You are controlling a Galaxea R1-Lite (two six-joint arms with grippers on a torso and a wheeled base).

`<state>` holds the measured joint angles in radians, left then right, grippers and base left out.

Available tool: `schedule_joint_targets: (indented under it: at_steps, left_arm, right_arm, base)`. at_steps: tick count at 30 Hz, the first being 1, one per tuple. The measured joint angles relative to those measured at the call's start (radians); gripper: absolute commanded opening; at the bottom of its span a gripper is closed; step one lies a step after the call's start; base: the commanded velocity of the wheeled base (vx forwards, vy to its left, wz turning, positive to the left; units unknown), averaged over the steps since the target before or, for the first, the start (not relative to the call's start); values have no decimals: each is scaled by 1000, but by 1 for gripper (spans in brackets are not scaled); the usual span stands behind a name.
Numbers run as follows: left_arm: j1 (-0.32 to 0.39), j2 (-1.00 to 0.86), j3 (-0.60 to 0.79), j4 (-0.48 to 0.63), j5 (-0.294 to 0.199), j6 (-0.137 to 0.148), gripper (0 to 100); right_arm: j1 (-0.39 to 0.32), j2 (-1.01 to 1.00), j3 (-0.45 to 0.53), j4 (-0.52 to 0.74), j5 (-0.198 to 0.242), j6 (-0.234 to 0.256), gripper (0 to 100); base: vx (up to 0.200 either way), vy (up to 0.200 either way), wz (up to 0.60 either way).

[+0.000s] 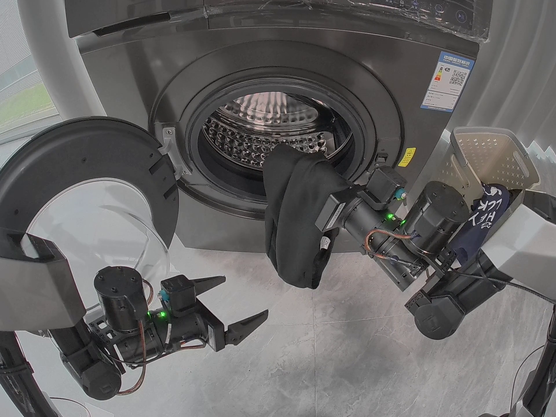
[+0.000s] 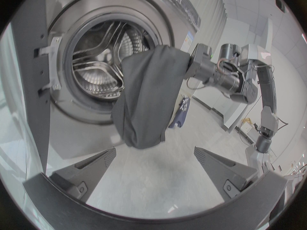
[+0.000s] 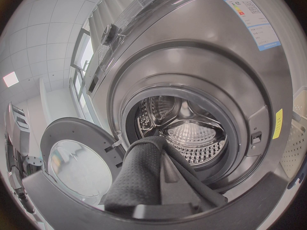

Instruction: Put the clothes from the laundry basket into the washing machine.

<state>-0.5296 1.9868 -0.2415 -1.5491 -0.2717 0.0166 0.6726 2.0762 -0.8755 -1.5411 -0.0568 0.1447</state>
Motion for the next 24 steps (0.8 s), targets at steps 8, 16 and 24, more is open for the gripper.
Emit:
schedule_joint_targets:
  at_steps: [8,16,24]
  left_arm:
    - [-43,22,-149,1,-4,-25,100]
    - [-68,117,-333,1,-1,-69,100]
    - [-73,216,-447,1,13,-74,100]
  right_arm:
    - [27,0,10,6,0,-2,0]
    - [59,-4,11,11,-1,-6,0]
    - [100,-7,23,11,-24,-3,0]
  base:
    - [0,0,0]
    - [0,0,0]
    - [0,0,0]
